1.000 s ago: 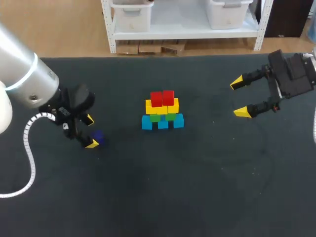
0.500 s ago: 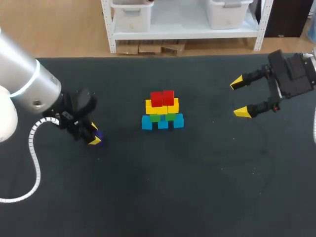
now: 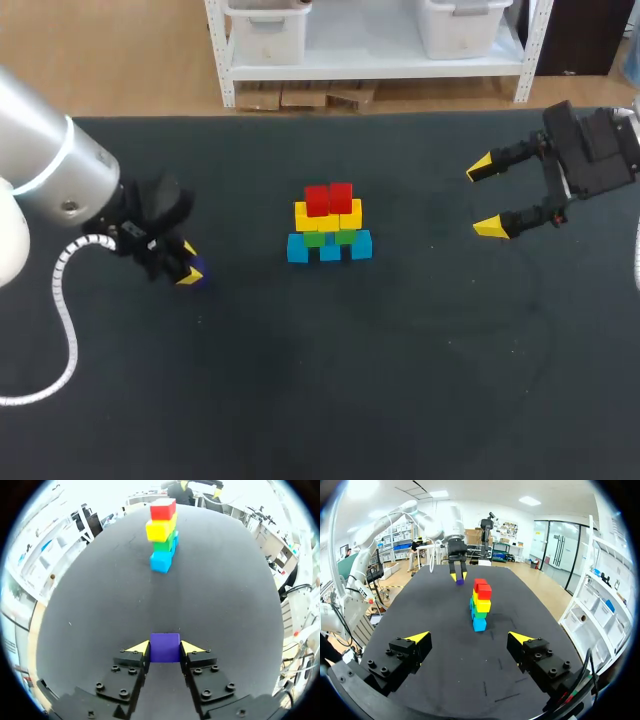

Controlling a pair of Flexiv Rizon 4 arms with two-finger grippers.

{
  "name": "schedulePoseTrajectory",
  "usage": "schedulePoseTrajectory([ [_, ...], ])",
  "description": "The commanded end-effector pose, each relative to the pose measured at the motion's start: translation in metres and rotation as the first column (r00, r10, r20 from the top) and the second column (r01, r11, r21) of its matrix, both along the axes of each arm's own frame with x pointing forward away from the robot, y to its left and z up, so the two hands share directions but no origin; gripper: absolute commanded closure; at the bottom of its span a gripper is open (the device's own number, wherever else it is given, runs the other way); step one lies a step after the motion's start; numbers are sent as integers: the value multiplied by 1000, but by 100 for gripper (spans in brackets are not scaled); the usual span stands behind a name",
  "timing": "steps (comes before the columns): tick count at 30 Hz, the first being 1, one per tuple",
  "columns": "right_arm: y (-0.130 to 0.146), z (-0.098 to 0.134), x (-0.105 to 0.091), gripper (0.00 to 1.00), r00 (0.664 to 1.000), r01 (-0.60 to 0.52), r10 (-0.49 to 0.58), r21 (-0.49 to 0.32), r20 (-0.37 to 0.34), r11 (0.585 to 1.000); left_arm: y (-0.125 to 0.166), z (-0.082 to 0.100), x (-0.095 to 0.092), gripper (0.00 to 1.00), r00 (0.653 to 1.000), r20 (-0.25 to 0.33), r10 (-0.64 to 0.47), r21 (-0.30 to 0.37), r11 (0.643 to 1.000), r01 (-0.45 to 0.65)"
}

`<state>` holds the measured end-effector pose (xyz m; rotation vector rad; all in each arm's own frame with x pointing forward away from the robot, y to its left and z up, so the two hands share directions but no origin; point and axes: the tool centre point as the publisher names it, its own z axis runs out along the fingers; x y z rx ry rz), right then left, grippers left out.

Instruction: Place the blue cubes, place green cubes on the blue cubes, place the yellow cubes on the green cubes, then place the red cubes on the yellow cubes, and place purple cube on the red cubes.

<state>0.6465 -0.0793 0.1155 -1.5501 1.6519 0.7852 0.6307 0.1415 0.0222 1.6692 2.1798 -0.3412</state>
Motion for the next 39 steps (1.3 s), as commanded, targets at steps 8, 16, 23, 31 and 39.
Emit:
schedulePoseTrajectory([
  [8, 0, -1, 1, 0, 1000, -1, 1, 3, 1, 1000, -49, 87, 15, 100, 991, 37, -126, 10, 992, 126],
  [16, 0, -1, 1, 0, 1000, -1, 1, 3, 1, 1000, -92, 114, 30, 100, 969, 43, -244, 30, 970, 242],
  [23, 0, -1, 1, 0, 1000, -1, 1, 3, 1, 1000, -119, 112, 39, 100, 956, 12, -294, 55, 955, 293],
  [31, 0, -1, 1, 0, 1000, -1, 1, 3, 1, 1000, -141, 121, 50, 100, 948, 17, -318, 52, 947, 316],
  [39, 0, -1, 1, 0, 1000, -1, 1, 3, 1, 1000, -158, 114, 55, 100, 955, -22, -297, 46, 954, 297],
])
